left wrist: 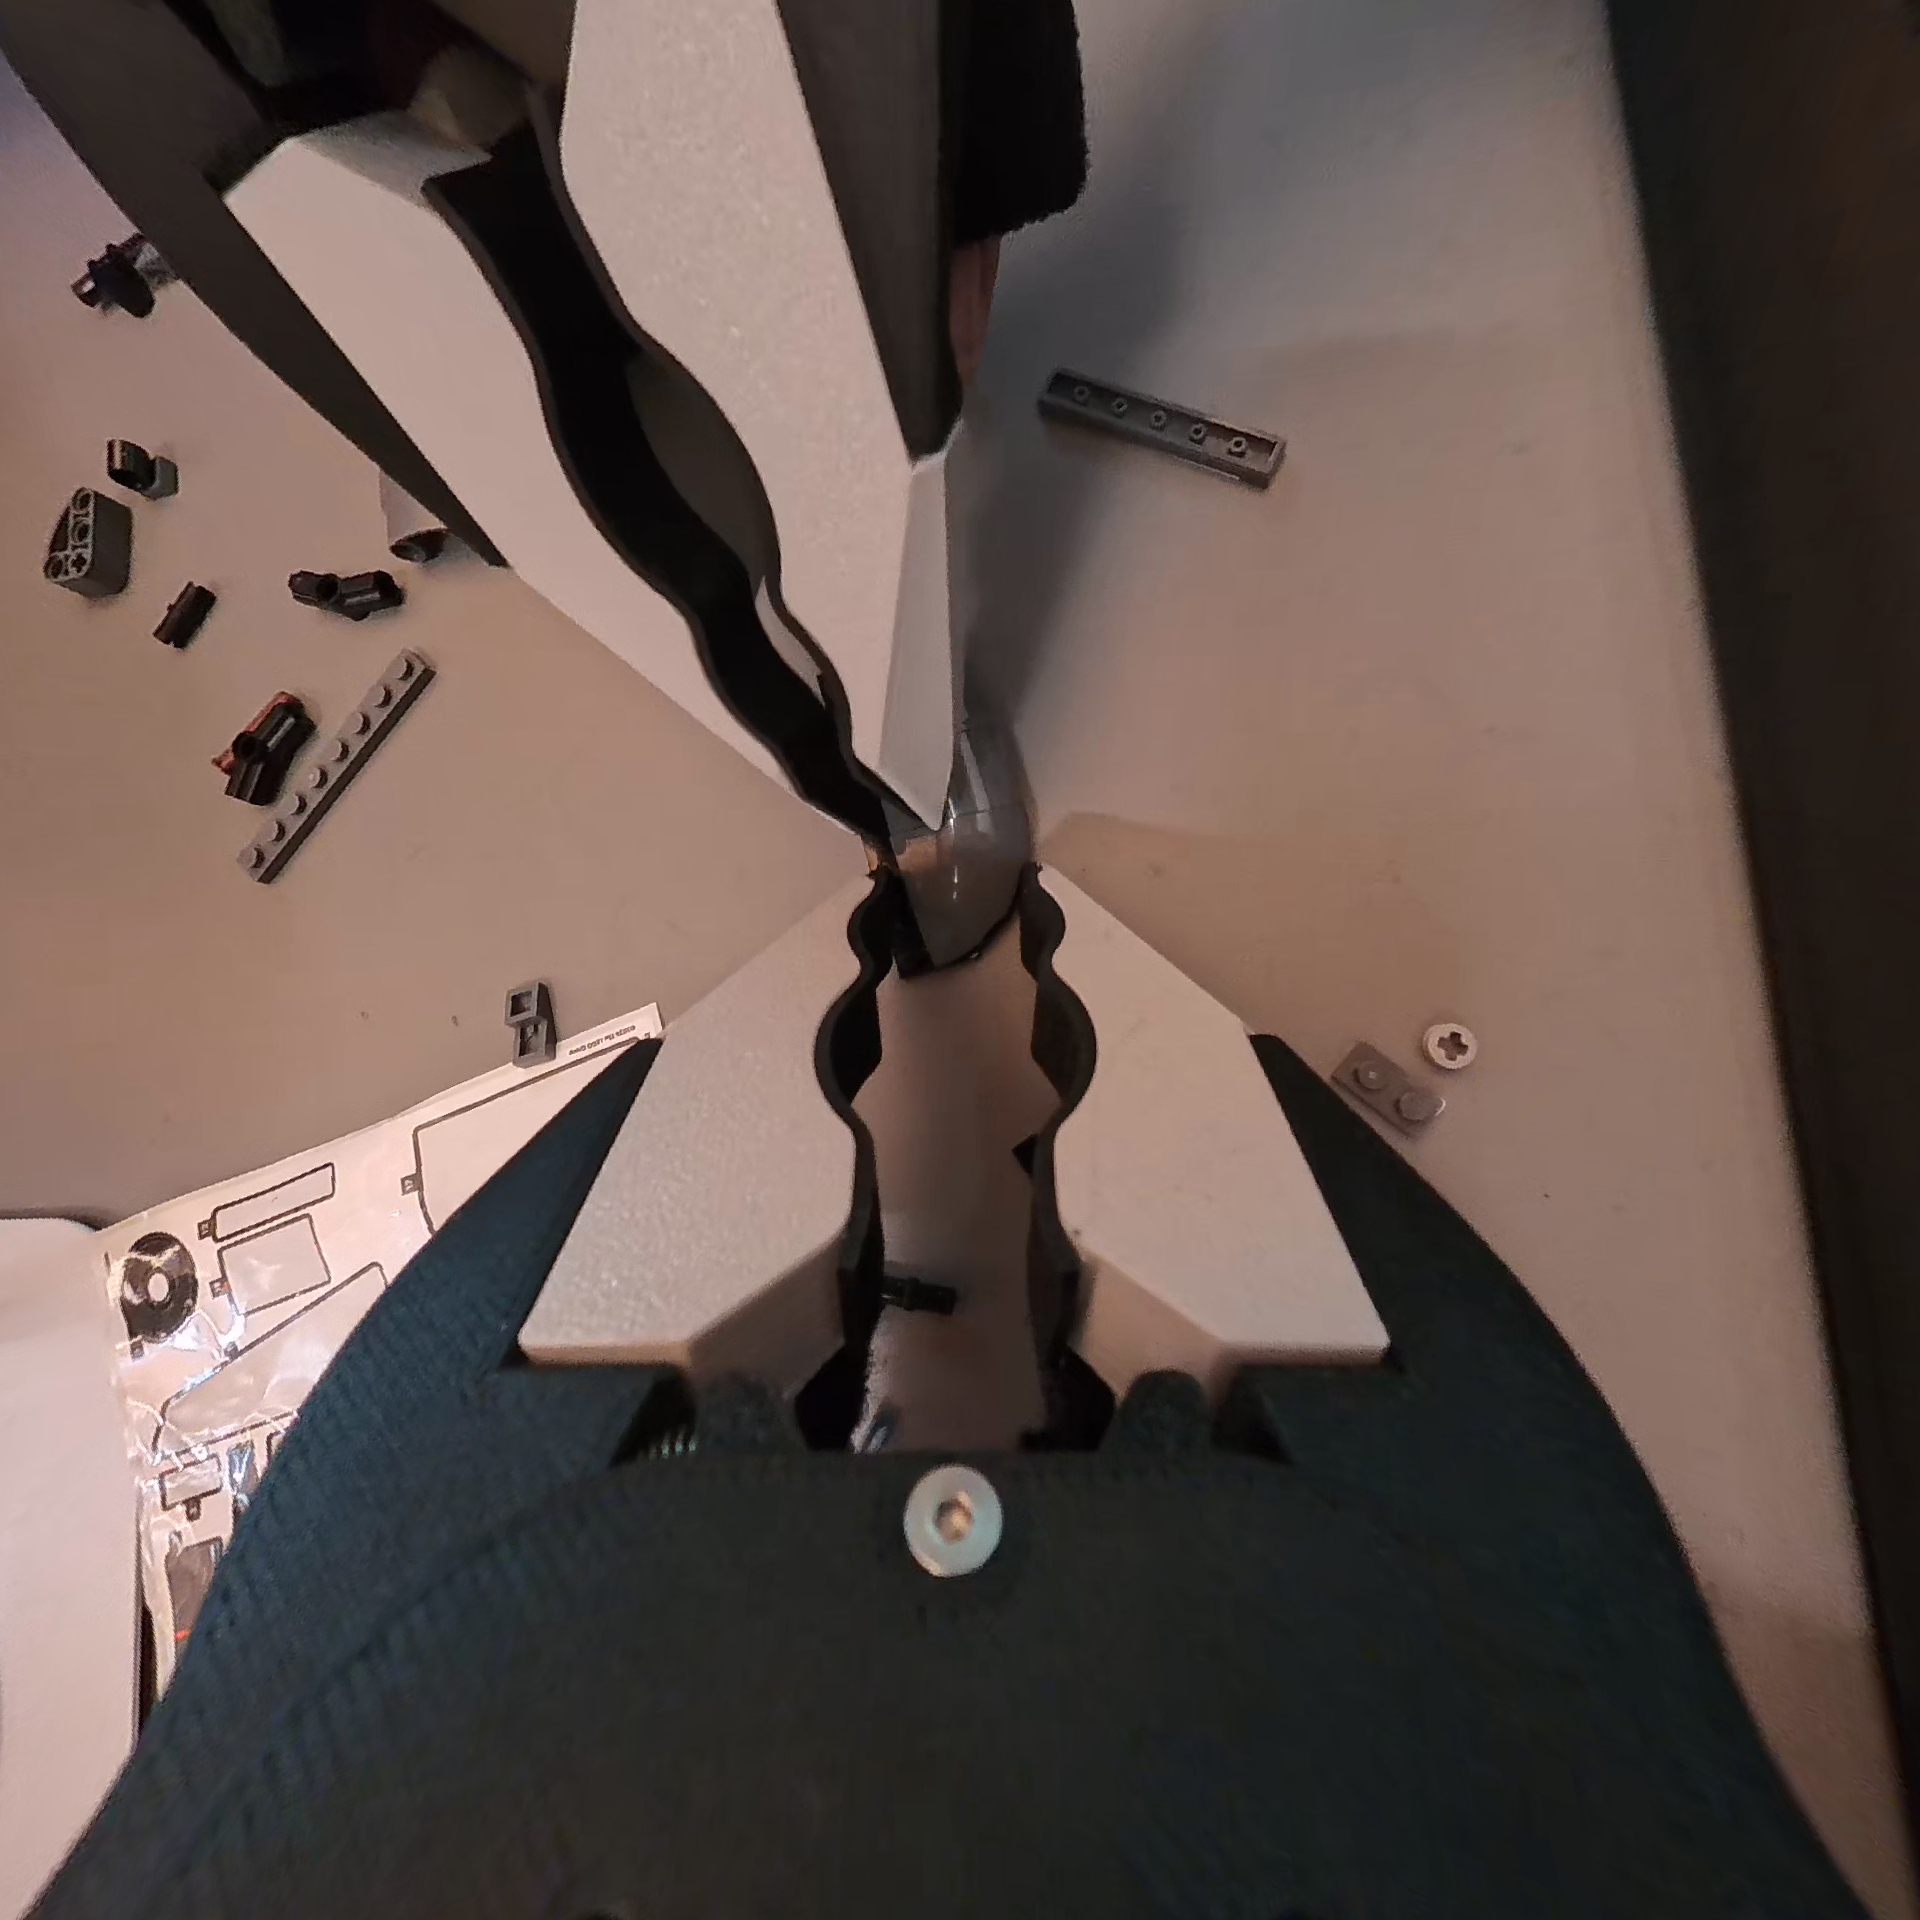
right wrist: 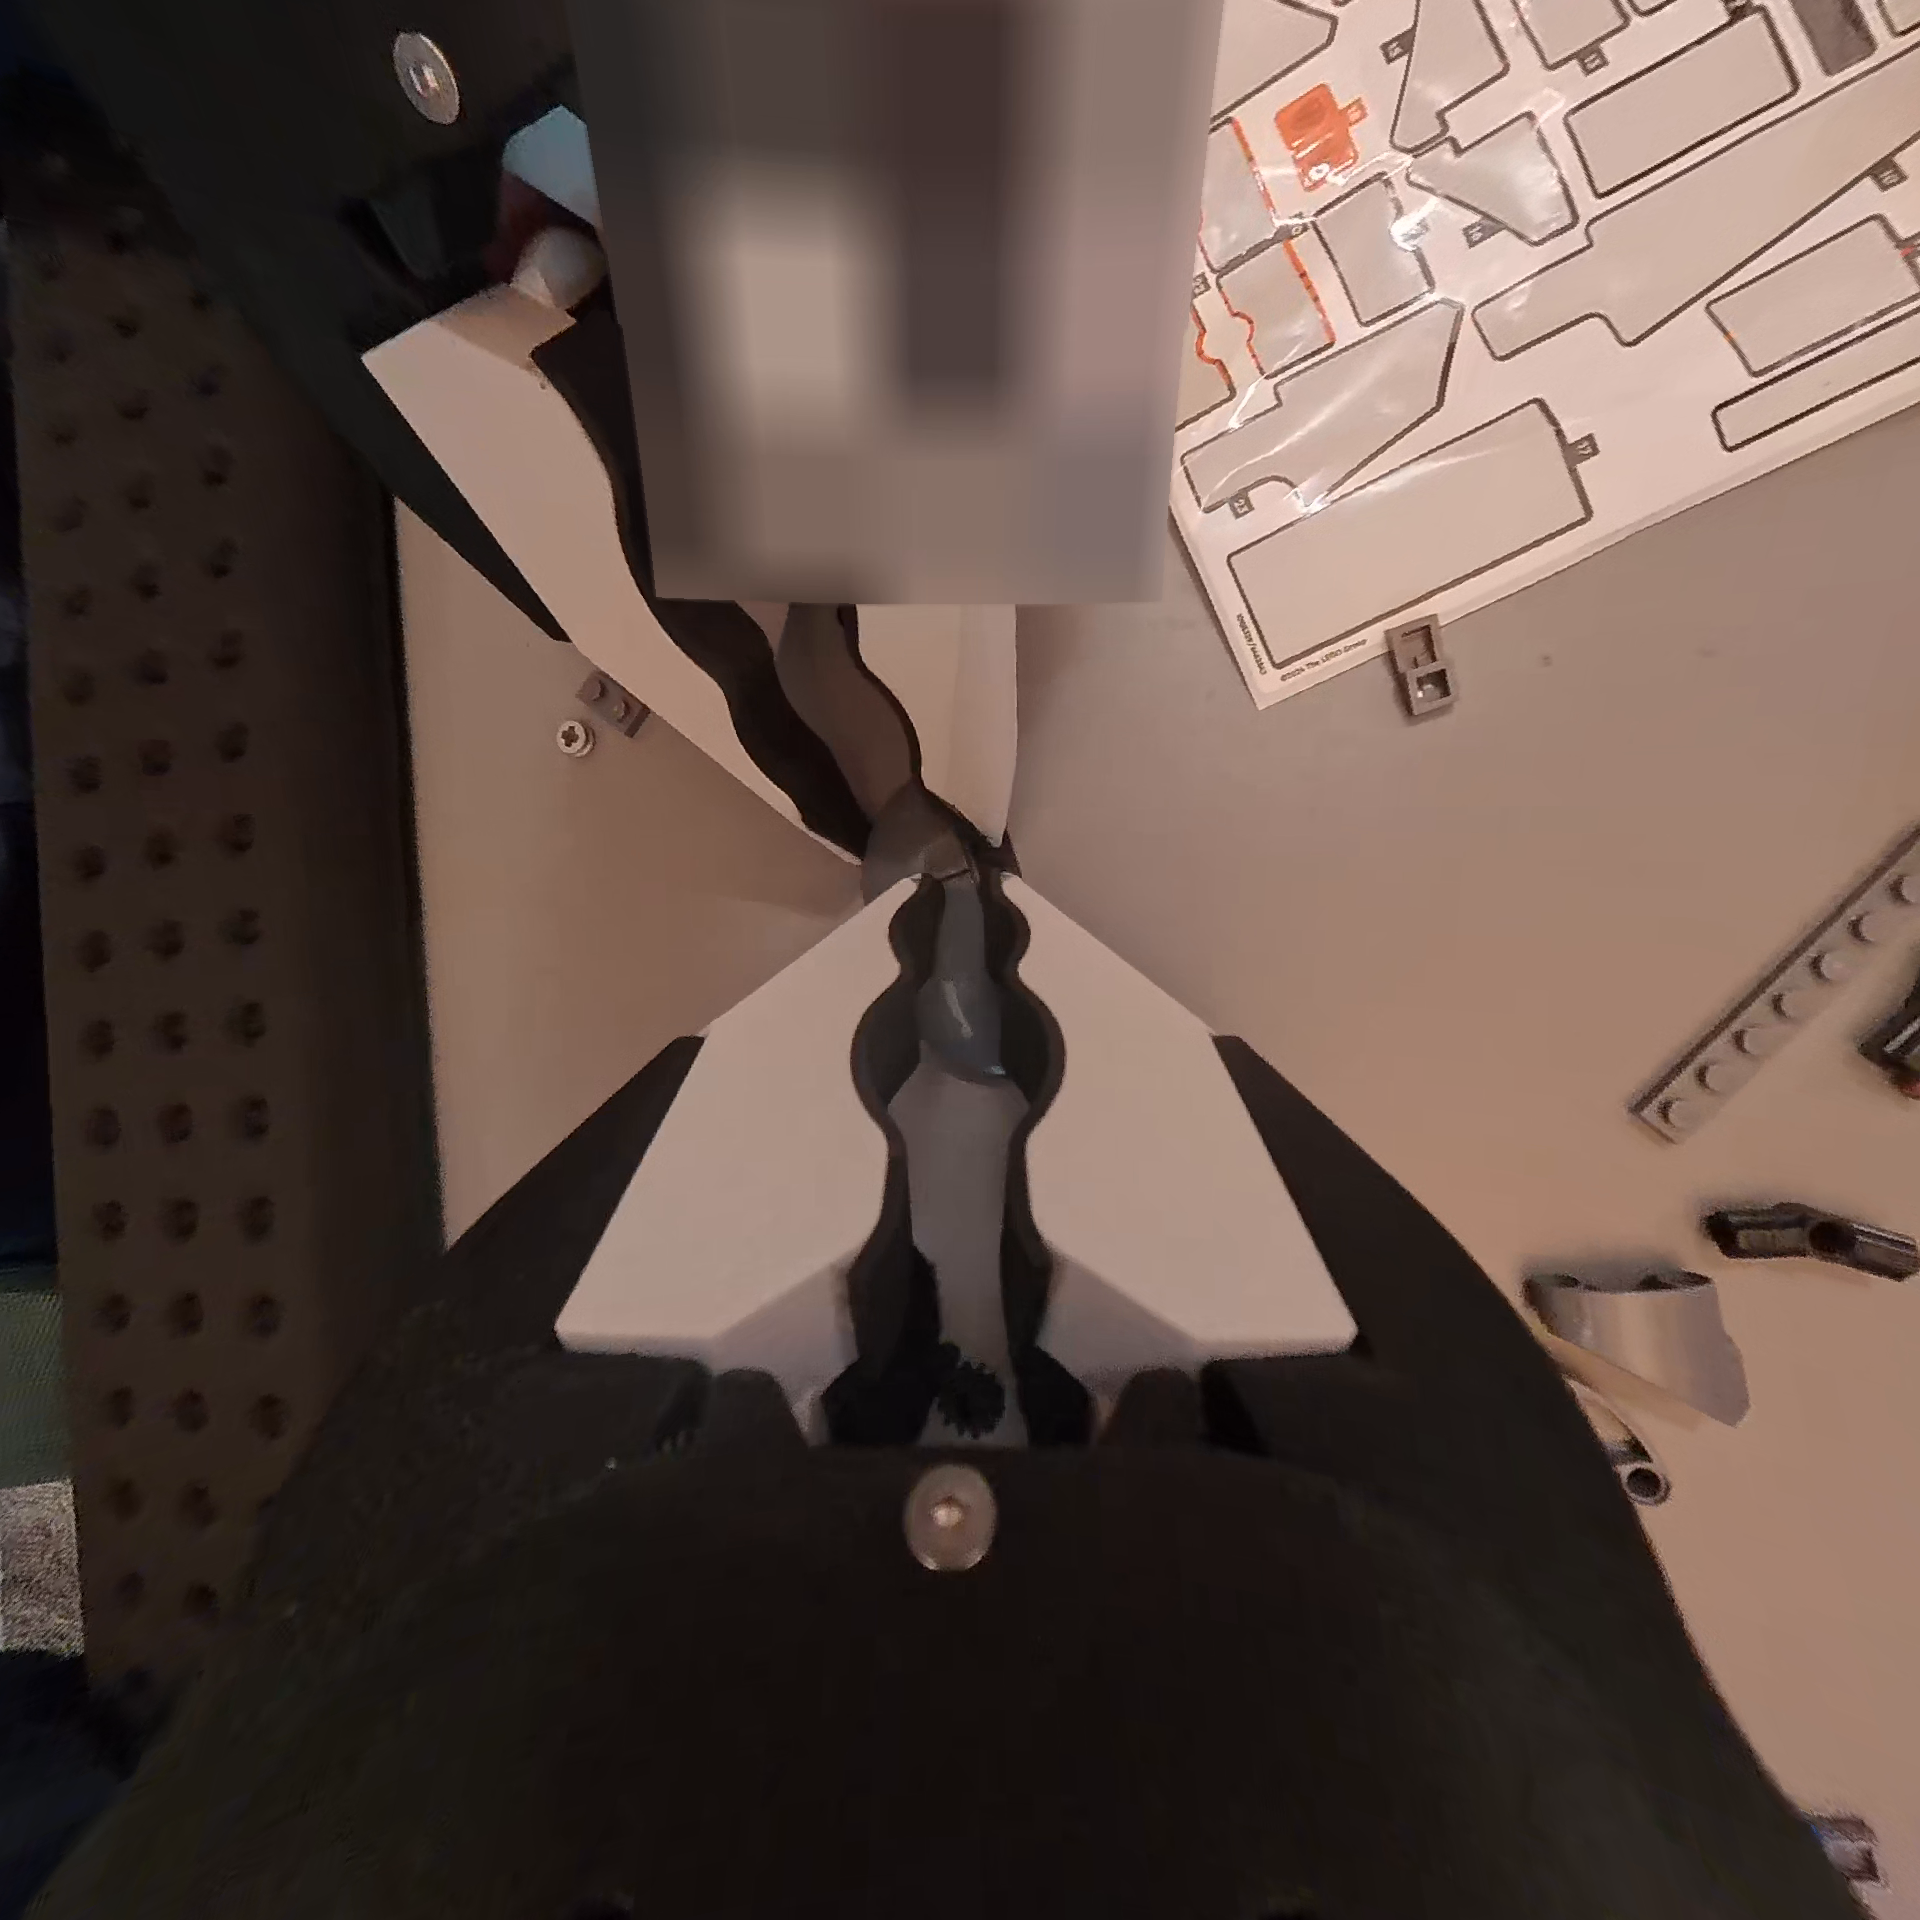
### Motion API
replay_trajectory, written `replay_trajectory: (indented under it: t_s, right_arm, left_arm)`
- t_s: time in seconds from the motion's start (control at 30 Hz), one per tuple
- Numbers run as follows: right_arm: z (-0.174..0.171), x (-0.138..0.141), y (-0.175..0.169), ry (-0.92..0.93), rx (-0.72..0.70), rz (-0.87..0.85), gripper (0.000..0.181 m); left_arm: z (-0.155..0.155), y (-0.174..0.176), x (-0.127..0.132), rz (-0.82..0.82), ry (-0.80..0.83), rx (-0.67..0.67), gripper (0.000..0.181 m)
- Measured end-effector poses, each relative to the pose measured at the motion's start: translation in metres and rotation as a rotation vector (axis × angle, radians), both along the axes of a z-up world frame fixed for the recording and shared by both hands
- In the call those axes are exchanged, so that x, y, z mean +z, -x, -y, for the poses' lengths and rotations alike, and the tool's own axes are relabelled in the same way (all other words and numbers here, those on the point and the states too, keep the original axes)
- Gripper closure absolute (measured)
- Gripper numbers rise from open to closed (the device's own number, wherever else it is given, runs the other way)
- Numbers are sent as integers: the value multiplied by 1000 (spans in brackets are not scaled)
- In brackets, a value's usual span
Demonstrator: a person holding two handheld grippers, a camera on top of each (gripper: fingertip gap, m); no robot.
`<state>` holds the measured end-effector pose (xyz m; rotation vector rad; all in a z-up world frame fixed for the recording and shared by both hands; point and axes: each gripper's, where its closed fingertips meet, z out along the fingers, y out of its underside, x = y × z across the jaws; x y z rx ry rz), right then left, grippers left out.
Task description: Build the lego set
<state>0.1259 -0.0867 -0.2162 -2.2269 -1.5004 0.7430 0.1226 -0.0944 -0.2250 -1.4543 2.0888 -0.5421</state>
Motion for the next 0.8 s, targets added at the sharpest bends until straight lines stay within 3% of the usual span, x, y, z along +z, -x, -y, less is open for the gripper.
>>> replay_trajectory:
  t_s: [0.8]
  right_arm:
    - [-4,10,-3,31,-47,-78,173]
  left_arm:
    - [-6,5,1,-9,-69,30,161]
